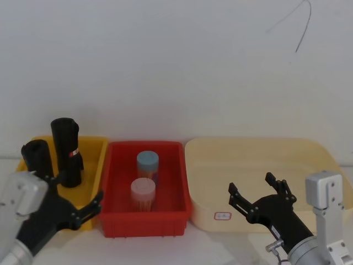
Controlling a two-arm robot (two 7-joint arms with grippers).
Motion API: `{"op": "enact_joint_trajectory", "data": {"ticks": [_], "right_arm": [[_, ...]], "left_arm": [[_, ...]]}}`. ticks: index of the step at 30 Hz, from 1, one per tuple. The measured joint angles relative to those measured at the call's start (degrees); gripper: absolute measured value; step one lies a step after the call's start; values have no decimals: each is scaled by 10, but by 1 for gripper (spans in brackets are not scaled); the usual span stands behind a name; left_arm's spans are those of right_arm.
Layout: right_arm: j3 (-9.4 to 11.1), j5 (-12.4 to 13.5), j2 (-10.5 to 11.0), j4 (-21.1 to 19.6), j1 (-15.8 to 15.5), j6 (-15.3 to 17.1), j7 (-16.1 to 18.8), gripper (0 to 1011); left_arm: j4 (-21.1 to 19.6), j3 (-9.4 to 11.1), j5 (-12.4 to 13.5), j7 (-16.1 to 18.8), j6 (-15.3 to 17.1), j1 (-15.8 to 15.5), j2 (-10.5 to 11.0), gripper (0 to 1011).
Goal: Pick up the garbage bag with the one hand and transfer it to the other hand.
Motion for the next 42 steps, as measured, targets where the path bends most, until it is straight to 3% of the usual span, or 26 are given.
{"op": "enact_joint_trajectory", "data": {"ticks": [10,23,32,42], "right_arm": [[0,0,0,0,0,0,0,1000],[0,0,0,0,0,0,0,1000],[0,0,0,0,0,0,0,1000],[0,0,0,0,0,0,0,1000]], "left_arm": [[-14,-51,-45,-17,2,26,27,1000],[6,-94,-88,-26,34,15,34,1000],[24,-103,-101,-32,54,0,31,1000],[52,-98,-100,-34,72,-26,18,1000]]}}
